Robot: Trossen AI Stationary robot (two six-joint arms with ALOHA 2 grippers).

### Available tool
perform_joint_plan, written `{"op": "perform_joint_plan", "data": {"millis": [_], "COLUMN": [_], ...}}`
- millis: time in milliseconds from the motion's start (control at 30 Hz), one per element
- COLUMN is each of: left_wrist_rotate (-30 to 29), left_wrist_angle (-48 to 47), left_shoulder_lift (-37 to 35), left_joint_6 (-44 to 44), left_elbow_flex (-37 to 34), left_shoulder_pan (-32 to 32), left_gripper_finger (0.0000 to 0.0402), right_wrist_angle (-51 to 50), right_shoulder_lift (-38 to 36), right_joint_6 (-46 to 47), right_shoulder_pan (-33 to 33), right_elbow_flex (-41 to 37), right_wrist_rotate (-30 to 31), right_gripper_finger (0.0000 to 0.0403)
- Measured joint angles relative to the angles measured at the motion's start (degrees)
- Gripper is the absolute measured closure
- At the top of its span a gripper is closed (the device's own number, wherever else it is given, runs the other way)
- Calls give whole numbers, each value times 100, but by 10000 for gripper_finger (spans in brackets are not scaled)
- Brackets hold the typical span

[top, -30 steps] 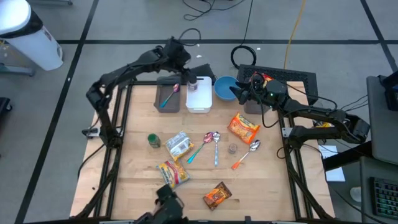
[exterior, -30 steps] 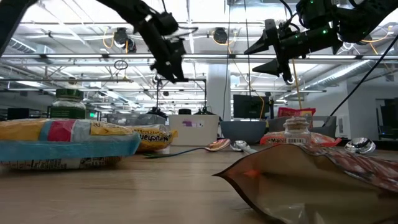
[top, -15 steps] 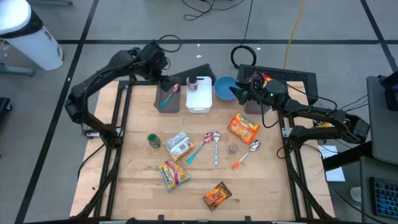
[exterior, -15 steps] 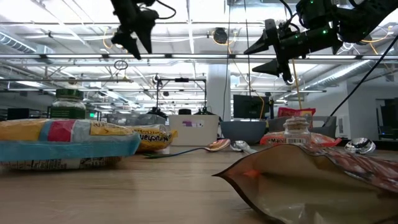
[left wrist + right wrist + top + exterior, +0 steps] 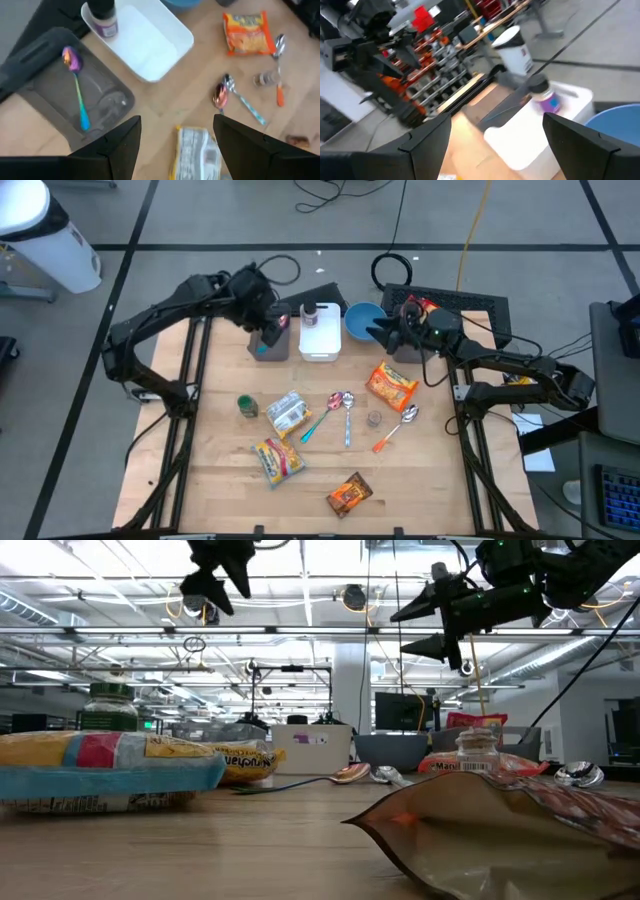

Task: Pick & Place Food Item
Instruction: Put the yellow noodle pack into the right black bin

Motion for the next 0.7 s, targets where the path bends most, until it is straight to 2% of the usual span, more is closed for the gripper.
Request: {"op": "perform_joint_plan", "data": {"millis": [167,300,500,700], "left_wrist_rotate": [-926,-1373,-1752,-1836], "left_wrist_angle": [-132,-9,369,1424], "left_shoulder_lift": [-537,-1188,-2596,-3839], "left_joint_6": [-314,-701,-1789,-2773], "left_elbow_flex": [-45,-431,-1762,-3323], "left_shoulder_pan": [-686,-1344,-2364,-3418], "left_gripper_finger": [153,157,158,158], "right_wrist_angle": [-280,-290,-294,-298], "right_shoulder_lift": [0,0,0,0], "right_joint_6": [80,122,487,810], "right_shoulder_pan": [0,0,179,678], "right_elbow_flex": [-7,-7,-7,-7], "right_wrist_rotate": [-22,15,771,1391], "right_gripper_finger": [94,94,94,94]}}
